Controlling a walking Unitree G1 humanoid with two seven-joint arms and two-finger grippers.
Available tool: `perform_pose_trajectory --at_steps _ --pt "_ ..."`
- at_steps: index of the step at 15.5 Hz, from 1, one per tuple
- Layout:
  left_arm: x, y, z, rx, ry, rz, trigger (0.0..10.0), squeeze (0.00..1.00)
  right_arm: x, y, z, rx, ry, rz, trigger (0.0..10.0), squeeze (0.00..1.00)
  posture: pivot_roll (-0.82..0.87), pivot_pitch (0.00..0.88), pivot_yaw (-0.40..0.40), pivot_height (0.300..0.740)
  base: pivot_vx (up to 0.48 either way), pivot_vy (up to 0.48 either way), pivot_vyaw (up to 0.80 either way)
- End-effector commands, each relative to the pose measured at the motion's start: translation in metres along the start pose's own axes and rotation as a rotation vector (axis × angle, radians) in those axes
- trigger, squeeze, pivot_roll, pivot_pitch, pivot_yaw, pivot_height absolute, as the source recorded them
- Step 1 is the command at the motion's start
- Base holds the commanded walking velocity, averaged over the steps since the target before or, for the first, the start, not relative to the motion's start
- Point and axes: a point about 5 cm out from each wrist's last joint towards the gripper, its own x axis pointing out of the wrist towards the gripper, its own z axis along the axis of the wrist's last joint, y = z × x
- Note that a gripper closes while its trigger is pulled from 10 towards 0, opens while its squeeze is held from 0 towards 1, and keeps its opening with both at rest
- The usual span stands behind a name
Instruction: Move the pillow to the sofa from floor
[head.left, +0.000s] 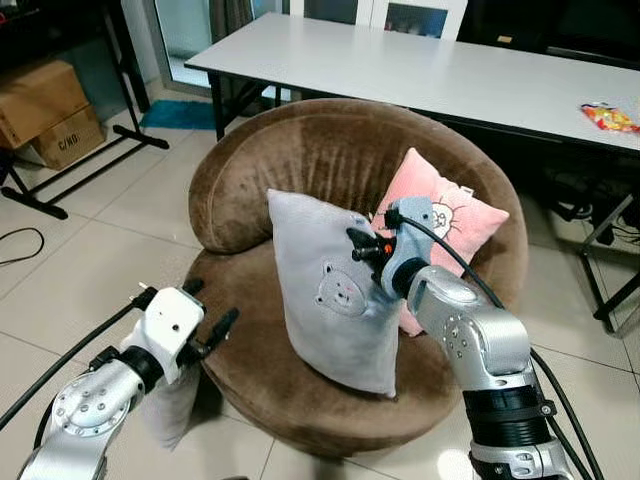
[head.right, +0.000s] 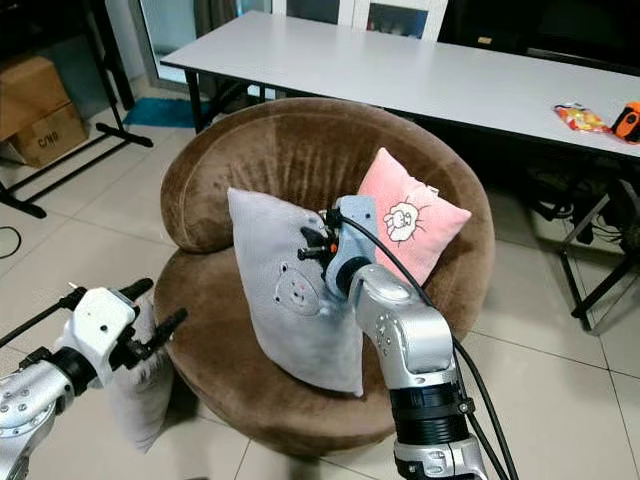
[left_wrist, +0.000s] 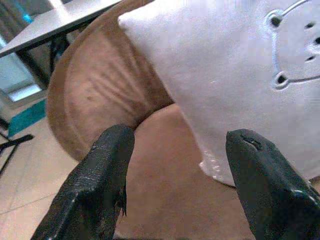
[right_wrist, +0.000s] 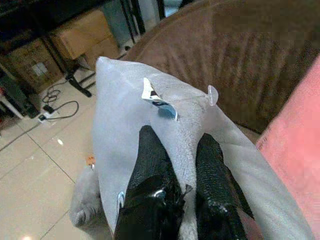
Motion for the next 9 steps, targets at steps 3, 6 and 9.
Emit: perform_pose_trajectory --at_steps 3,6,9 --pt "-0.003 -0.005 0.000 0.006 0.016 -0.063 10.0 0.00 0.004 -0.011 0.016 0.047 -0.028 -0.090 10.0 0.00 -0.05 0.000 -0.057 0.740 0.000 0.000 0.00" --pt "-0.003 -0.007 -0.001 0.008 0.024 -0.098 10.0 0.00 0.021 -0.026 0.014 0.130 -0.021 -0.178 10.0 0.00 -0.05 0.000 -0.052 0.740 0.000 0.000 0.00" --pt "-0.001 -0.005 0.000 0.019 0.024 -0.116 10.0 0.00 0.041 -0.050 0.012 0.184 -0.037 -0.311 10.0 0.55 -0.05 0.000 -0.045 0.740 0.000 0.000 0.00"
